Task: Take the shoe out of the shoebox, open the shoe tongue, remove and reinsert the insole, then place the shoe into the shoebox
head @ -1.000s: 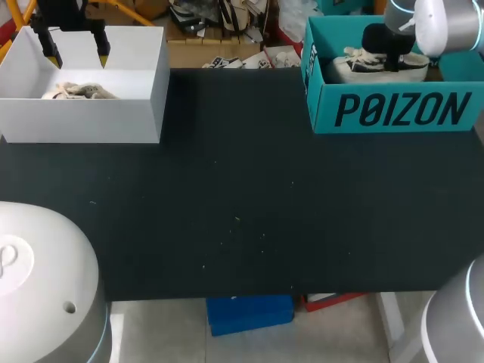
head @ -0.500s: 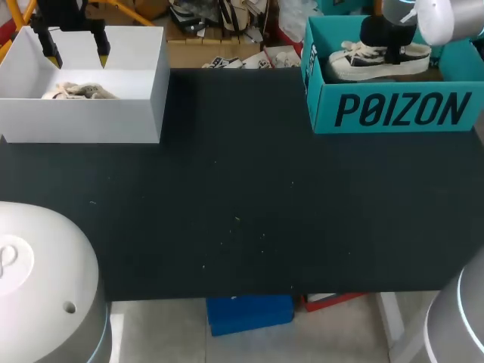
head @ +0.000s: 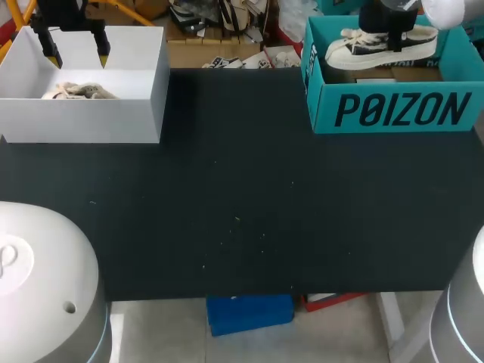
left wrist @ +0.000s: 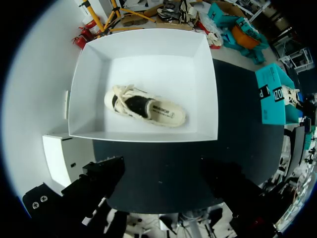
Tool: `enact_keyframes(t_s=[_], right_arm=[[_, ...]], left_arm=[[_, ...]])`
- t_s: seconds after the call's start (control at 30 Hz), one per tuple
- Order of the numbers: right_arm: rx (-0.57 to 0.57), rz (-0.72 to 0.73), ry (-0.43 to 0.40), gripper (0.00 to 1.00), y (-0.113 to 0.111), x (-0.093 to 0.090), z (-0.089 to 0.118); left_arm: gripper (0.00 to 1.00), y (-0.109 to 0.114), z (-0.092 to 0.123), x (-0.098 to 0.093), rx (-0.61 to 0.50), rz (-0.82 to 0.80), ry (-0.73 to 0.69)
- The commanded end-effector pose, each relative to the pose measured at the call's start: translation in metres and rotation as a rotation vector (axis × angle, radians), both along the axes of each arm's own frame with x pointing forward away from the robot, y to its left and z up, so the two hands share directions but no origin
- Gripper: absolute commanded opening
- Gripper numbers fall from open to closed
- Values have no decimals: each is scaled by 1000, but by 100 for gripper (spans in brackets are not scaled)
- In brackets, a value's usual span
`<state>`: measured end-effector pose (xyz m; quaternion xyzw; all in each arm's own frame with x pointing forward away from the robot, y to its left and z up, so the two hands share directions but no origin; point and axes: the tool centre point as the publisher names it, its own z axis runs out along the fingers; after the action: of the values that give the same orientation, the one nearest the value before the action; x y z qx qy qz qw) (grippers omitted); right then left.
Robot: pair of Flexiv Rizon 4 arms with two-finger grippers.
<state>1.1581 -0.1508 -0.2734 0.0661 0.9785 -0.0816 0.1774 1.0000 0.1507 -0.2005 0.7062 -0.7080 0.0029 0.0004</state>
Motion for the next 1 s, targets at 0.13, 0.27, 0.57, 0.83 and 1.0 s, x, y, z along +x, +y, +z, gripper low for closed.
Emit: enact_keyframes(t_s=[0.13,0.27,0.57,0.83,1.0], right_arm=[[-13,28,2,0,2,-39,63],[-36,53,-15,0,0,-57,87],[-53,48,-64,0,24,-113,126],[-36,-18,-92,0,87,-176,139],[-53,-51,-94,0,143,-219,139]], left_arm=[[100,0,0,0,2,1,2],[100,0,0,0,2,1,2],[100,0,0,0,2,1,2],[100,0,0,0,2,1,2],[100,0,0,0,2,1,2]])
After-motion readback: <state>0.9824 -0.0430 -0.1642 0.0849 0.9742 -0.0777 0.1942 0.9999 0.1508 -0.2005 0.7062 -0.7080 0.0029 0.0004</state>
